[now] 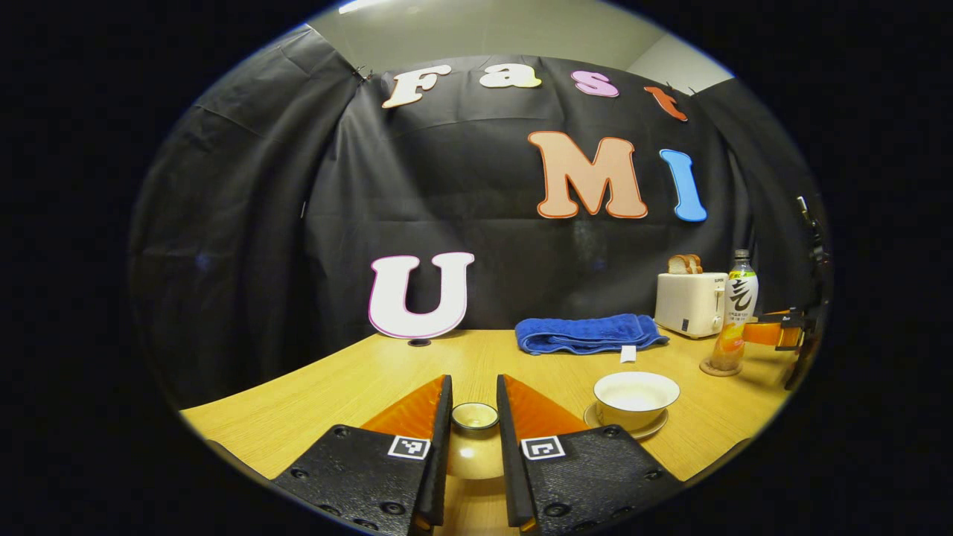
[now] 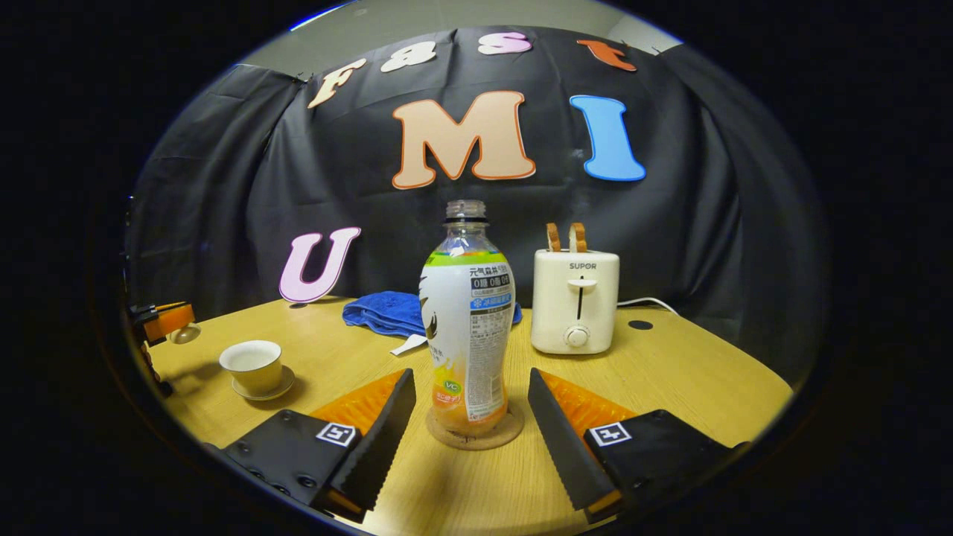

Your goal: Open the teacup lid with one hand, grasp the water bottle and pour water into the teacup with the other hand; after pouring, place the water bottle on the coaster and then close the teacup lid.

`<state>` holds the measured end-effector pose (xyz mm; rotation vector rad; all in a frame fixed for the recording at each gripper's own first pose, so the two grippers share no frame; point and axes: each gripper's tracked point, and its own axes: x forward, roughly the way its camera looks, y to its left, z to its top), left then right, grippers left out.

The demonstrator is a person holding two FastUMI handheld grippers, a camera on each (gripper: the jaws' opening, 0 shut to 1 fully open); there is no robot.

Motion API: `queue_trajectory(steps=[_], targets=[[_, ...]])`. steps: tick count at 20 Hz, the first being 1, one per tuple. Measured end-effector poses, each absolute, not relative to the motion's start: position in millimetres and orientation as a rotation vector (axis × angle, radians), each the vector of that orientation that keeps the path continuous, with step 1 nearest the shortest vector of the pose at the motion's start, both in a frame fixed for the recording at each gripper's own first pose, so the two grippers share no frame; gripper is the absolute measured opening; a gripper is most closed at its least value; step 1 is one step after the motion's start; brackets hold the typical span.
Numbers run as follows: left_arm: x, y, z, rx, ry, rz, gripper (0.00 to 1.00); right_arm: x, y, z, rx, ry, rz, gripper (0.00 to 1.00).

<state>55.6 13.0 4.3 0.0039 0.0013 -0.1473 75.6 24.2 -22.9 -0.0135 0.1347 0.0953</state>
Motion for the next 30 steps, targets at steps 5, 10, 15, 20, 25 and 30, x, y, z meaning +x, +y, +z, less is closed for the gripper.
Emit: queue_trajectory(steps=[5,10,15,20,25,30], targets=[[58.8,0.0,4.0,0.001,0.000,-0.187,0.30,54.3,4.6,-5.5,-0.007,0.010,-0.030,0.98],[63.4,-29.3,5.2,-0.001,-0.003,-0.265,0.30,39.0,1.6,-3.4,-0.007,0.006,-0.041,0.94],[68.4,-56.8,4.2,-0.003,0.000,-0.325,0.30,29.8,-4.6,-0.5,-0.008,0.004,-0.055,0.94],[69.4,-85.6,4.7,-0.004,-0.001,-0.378,0.30,27.9,-7.2,-0.3,-0.009,0.005,-0.065,0.94],[72.9,-114.4,4.0,-0.001,0.004,-0.442,0.30,28.0,-7.3,0.3,-0.009,0.005,-0.064,0.94],[76.3,-133.8,4.3,0.002,0.006,-0.488,0.30,27.4,-7.2,0.2,-0.009,0.007,-0.064,0.94]])
